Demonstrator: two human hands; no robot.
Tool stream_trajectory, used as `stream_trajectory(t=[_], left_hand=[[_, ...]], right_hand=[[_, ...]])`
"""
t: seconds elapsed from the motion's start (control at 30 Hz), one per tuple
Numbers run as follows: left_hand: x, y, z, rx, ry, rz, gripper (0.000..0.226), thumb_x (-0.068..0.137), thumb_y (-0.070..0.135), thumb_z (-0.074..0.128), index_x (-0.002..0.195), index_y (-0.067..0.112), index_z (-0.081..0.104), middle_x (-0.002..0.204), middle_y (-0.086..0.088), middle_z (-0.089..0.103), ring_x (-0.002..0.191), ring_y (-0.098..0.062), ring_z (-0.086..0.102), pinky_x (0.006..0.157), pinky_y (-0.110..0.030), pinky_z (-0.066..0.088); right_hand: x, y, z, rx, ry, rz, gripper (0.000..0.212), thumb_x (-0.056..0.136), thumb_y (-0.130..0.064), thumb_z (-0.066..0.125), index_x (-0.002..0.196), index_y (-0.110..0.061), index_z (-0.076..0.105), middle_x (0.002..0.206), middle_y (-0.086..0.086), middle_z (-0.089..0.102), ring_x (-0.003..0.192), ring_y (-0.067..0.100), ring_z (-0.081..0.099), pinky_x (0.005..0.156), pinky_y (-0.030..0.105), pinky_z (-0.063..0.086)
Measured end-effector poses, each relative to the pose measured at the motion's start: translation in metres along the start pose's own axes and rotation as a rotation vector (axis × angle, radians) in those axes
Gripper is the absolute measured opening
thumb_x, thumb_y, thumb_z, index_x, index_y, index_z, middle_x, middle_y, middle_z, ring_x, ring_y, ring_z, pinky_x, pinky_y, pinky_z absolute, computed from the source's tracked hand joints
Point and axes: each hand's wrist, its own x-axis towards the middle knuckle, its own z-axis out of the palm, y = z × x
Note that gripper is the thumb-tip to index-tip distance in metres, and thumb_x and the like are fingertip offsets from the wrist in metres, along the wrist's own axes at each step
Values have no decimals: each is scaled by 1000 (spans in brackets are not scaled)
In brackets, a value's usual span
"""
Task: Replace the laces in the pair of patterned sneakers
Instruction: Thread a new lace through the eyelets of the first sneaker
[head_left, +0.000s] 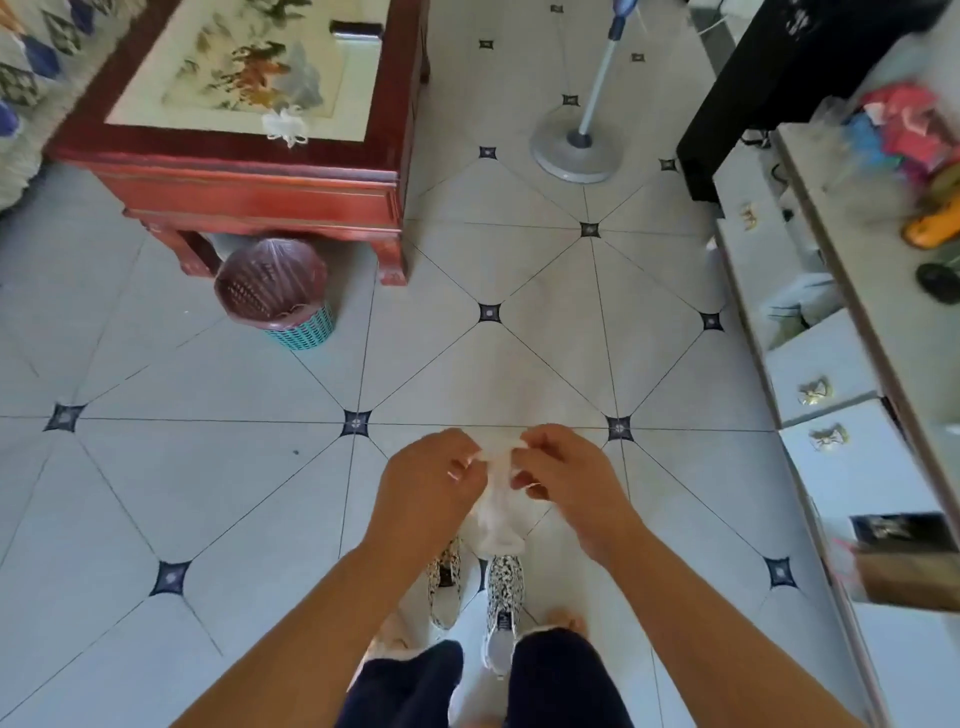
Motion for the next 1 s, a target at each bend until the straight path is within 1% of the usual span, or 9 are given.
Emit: stream_trajectory(t=[0.1, 0.2, 0.27, 0.37, 0.53, 0.63, 0.8, 0.9, 1.0], left_hand=[[12, -24, 6, -268, 32, -237, 13, 83, 17, 61, 72, 24, 61, 65, 13, 60, 60, 7, 55, 57, -2, 40], [20, -45, 29, -661, -23, -490, 11, 84, 12, 54, 79, 17, 63, 75, -3, 65, 68, -13, 58, 65, -23, 48], [27, -66, 47, -638, -73, -511, 13, 85, 11, 52, 78, 17, 61, 71, -1, 61, 64, -13, 54, 58, -18, 45], [43, -111, 87, -277, -122, -355, 17, 85, 15, 55, 73, 26, 55, 66, 10, 53, 60, -5, 47, 50, -7, 35], [69, -198, 182, -70, -89, -189, 17, 86, 25, 52, 72, 16, 56, 60, 7, 52, 57, -4, 46, 55, -9, 35], [80, -244, 247, -285, -2, -288, 29, 78, 29, 45, 72, 4, 58, 59, -8, 51, 56, -21, 45, 56, -20, 39], [87, -310, 341, -1043, 90, -566, 29, 88, 8, 50, 70, 19, 70, 73, -9, 65, 71, -21, 59, 72, -33, 47], [93, -349, 384, -1332, 44, -654, 18, 88, 0, 48, 82, 7, 64, 82, -15, 64, 81, -28, 59, 86, -43, 45], [98, -383, 404, -1354, 31, -615, 9, 81, 5, 57, 86, 4, 64, 90, -18, 63, 84, -28, 60, 88, -42, 45]], right_hand=[[17, 8, 22, 729, -13, 332, 13, 86, -3, 55, 75, -11, 57, 65, 3, 63, 57, 13, 58, 59, 23, 45], [37, 28, 42, 831, -75, 411, 14, 86, -2, 51, 75, -9, 56, 68, 4, 61, 57, 14, 57, 60, 25, 44], [58, 53, 48, 420, -88, 313, 11, 88, -4, 50, 85, -12, 57, 74, 1, 63, 67, 14, 59, 66, 28, 48], [99, 100, 40, -335, -85, -38, 10, 86, -13, 55, 89, -23, 54, 81, -11, 59, 76, 10, 57, 73, 21, 45], [168, 202, 27, -560, -120, -214, 16, 83, -16, 62, 75, -23, 49, 69, -11, 53, 64, 8, 51, 57, 8, 37], [209, 276, 24, -270, -60, -12, 10, 84, -16, 59, 75, -18, 54, 71, -1, 59, 66, 14, 55, 61, 16, 41], [264, 384, 32, 833, -84, 463, 5, 85, -13, 56, 89, -11, 59, 67, 3, 60, 58, 16, 57, 57, 25, 47], [292, 434, 44, 951, -58, 463, 7, 86, -12, 53, 88, -12, 60, 71, 5, 60, 63, 18, 57, 60, 26, 50], [307, 461, 49, 970, -57, 421, 9, 89, -12, 50, 90, -9, 59, 73, 7, 60, 66, 20, 58, 63, 29, 51]])
